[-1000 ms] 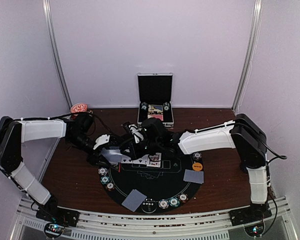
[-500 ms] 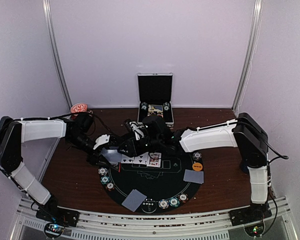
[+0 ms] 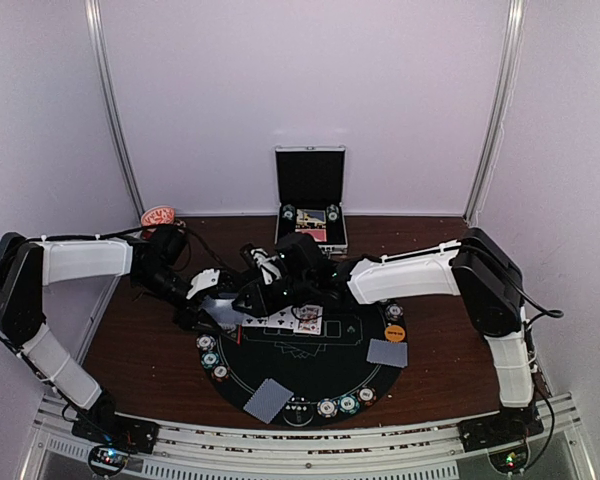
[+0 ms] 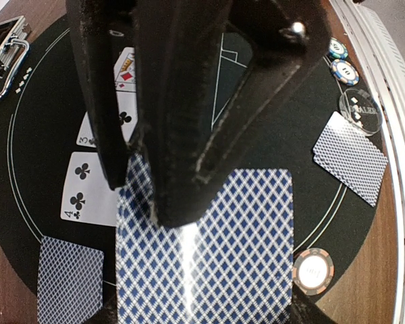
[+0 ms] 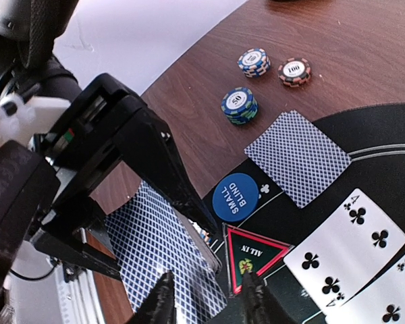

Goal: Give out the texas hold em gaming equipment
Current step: Pick up the poker card from the face-down deck piles, then place the poker card in the community card area.

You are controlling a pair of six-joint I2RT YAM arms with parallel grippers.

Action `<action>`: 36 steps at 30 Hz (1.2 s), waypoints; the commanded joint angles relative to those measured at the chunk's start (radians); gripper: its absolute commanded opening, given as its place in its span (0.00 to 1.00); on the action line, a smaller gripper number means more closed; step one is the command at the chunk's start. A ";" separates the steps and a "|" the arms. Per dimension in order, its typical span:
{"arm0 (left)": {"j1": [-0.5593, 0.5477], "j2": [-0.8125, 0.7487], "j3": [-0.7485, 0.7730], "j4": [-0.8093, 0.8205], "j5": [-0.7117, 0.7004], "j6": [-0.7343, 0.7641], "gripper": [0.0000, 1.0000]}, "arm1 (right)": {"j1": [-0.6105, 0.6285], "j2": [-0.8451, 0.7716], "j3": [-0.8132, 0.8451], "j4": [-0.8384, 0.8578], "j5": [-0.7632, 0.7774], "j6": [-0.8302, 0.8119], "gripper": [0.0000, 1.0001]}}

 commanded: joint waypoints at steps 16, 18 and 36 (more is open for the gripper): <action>-0.001 0.016 0.006 0.028 0.015 0.005 0.60 | -0.023 -0.142 -0.163 0.086 -0.020 0.048 0.00; 0.000 0.019 0.006 0.029 0.014 0.003 0.60 | -0.030 -0.178 -0.212 0.122 -0.030 0.067 0.00; 0.006 0.015 0.003 0.045 0.010 -0.017 0.60 | -0.027 -0.671 -0.961 0.493 0.715 0.447 0.00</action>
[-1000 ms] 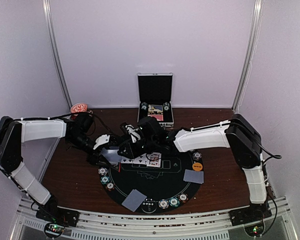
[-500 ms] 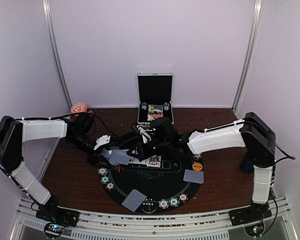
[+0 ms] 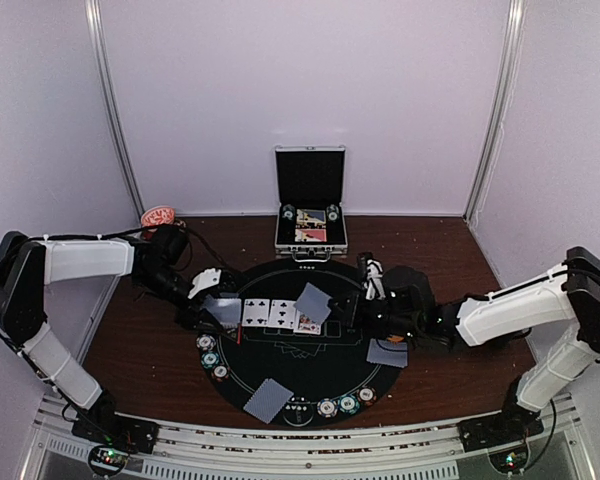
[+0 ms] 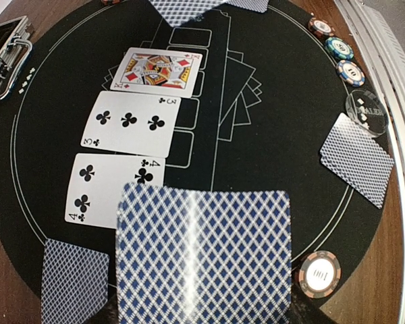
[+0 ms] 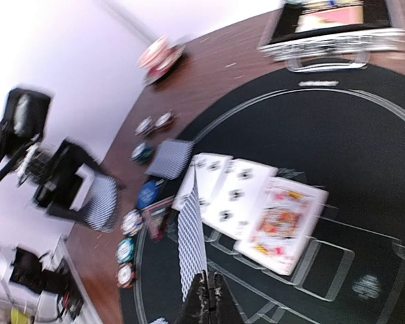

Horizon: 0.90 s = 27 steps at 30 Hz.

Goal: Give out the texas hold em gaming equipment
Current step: Place the poker card in the community card area.

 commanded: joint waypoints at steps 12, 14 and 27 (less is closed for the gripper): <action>0.009 0.000 0.002 0.020 0.015 -0.007 0.60 | 0.106 0.079 -0.119 0.107 0.734 0.295 0.00; 0.009 0.001 0.000 0.020 0.014 -0.007 0.60 | 0.107 0.132 -0.102 0.105 0.747 0.312 0.00; 0.011 0.005 0.000 0.023 0.013 -0.007 0.60 | 0.117 0.276 -0.024 0.091 0.708 0.333 0.00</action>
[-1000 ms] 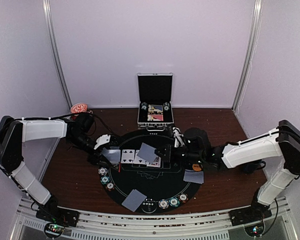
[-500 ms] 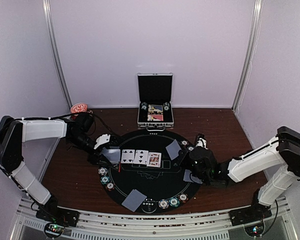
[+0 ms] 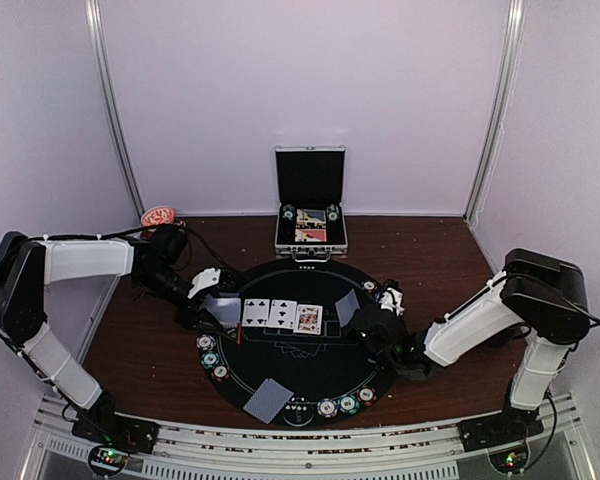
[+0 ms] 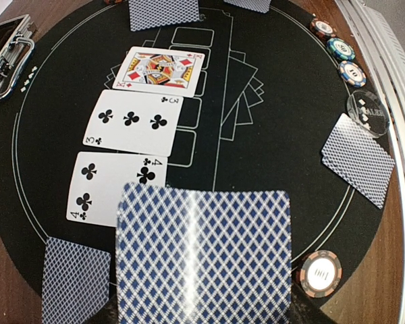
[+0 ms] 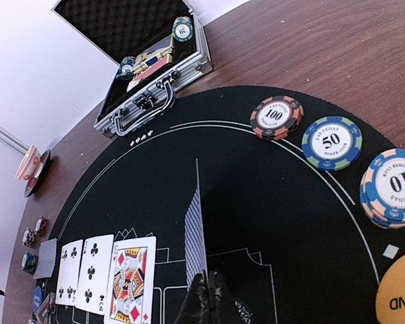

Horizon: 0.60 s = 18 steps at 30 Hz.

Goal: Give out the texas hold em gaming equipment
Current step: Place the poker card in the community card area.

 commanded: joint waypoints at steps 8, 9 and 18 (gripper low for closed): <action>0.006 0.002 0.000 0.020 0.013 -0.004 0.60 | 0.029 0.073 0.052 -0.009 -0.041 0.032 0.01; 0.007 0.002 0.000 0.020 0.014 -0.003 0.60 | 0.032 0.075 0.055 -0.009 -0.042 0.032 0.01; 0.006 0.003 0.000 0.020 0.013 -0.003 0.60 | 0.057 0.076 0.082 -0.066 -0.035 0.039 0.10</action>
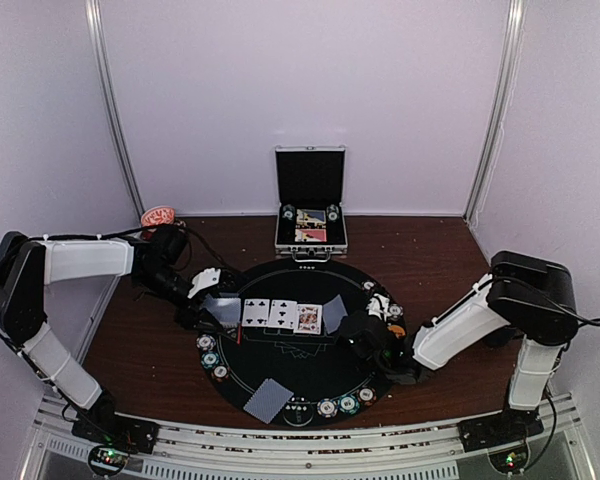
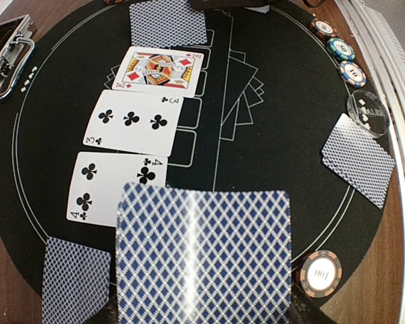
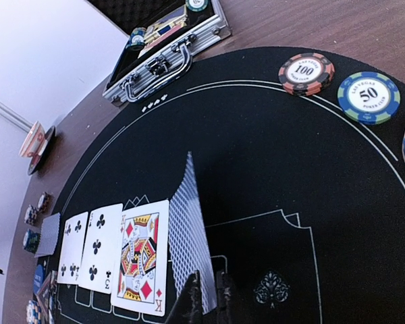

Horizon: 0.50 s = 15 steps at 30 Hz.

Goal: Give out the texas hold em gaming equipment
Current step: Place the poker card in the community card area.

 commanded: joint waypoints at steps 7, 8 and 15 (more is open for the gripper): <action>0.006 -0.001 0.000 0.020 0.012 -0.005 0.60 | 0.026 -0.006 0.026 -0.084 0.002 0.007 0.16; 0.007 -0.001 0.000 0.020 0.012 -0.004 0.60 | 0.027 -0.008 0.024 -0.085 0.000 0.006 0.16; 0.007 0.000 0.000 0.020 0.011 -0.005 0.60 | 0.040 -0.016 0.026 -0.091 -0.015 -0.011 0.17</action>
